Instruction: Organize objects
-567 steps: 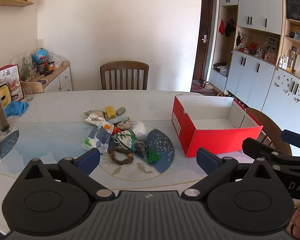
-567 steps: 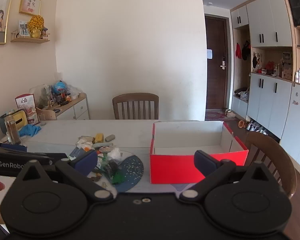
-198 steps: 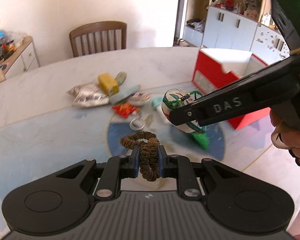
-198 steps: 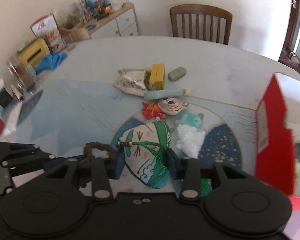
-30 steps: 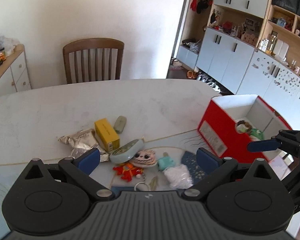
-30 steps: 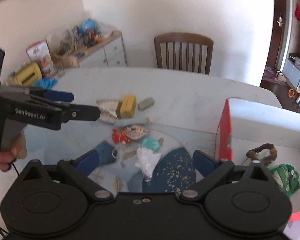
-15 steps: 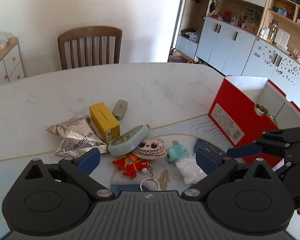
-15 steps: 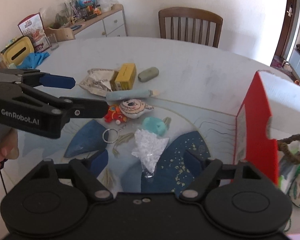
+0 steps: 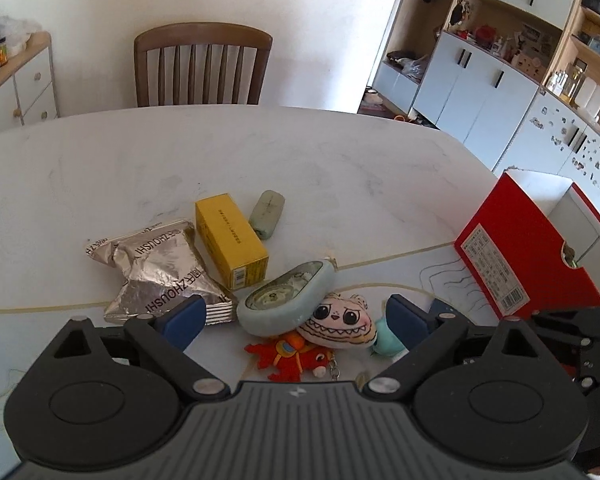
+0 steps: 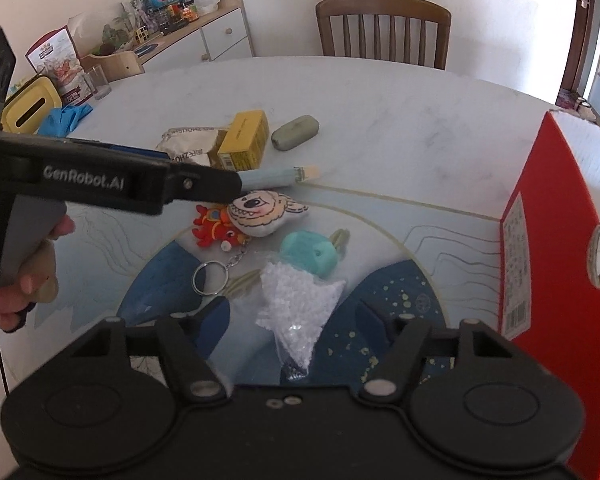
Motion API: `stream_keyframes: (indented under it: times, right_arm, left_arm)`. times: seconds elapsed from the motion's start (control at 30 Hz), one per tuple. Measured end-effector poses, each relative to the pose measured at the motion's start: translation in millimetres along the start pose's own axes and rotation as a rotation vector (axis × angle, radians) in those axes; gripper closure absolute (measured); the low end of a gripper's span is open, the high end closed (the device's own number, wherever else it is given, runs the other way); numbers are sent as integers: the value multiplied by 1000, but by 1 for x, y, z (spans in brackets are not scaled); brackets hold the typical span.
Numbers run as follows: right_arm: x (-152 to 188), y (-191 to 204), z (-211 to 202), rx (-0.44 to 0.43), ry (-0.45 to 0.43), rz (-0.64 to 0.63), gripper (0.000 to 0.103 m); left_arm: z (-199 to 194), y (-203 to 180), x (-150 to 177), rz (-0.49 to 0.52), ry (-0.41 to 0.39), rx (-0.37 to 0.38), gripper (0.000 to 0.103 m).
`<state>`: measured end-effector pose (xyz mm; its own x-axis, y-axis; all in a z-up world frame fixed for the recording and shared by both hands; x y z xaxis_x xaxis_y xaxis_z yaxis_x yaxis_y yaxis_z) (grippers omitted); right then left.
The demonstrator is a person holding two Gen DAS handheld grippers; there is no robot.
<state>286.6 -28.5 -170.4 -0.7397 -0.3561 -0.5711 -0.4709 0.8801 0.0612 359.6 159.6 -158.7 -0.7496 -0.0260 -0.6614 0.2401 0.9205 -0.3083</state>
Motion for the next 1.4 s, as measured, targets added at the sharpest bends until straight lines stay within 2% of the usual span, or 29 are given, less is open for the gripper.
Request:
stream_keyframes:
  times: [0.2, 0.33, 0.5, 0.8, 0.87, 1.1, 1.17, 1.4]
  right_arm:
    - [0, -1, 5, 0, 6, 2, 36]
    - [2, -1, 8, 5, 5, -6, 38]
    - [2, -1, 12, 11, 8, -1, 39]
    - [-1, -2, 15, 14, -2, 7, 41]
    - [-1, -1, 16, 18, -3, 8, 44]
    - [0, 0, 17, 19, -8, 9, 55]
    - [0, -1, 17, 18, -9, 12, 60]
    - [5, -3, 12, 36, -11, 25, 81]
  left_arm:
    - [-2, -22, 4, 56, -6, 26, 9]
    - [2, -34, 10, 24, 22, 74, 11]
    - [19, -36, 15, 11, 58, 40, 14]
    - [32, -32, 13, -23, 41, -3, 16]
    - [34, -33, 12, -16, 39, -13, 26]
    - [36, -34, 10, 16, 35, -43, 43]
    - [35, -34, 10, 26, 34, -56, 59]
    - [29, -32, 11, 31, 37, -47, 61]
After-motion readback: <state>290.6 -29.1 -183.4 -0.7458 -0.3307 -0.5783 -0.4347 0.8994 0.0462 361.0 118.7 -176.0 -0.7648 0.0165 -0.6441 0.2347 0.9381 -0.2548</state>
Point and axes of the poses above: each gripper's, at about its wrist camera, not at the fingertips, and z roughly the way its jaws point, y to its left, x to its underside, the point moved 2 cm from there along z, roughly the way its jaws point, and after that the axes turned 8 degrees about x, right-handed, at the moved point
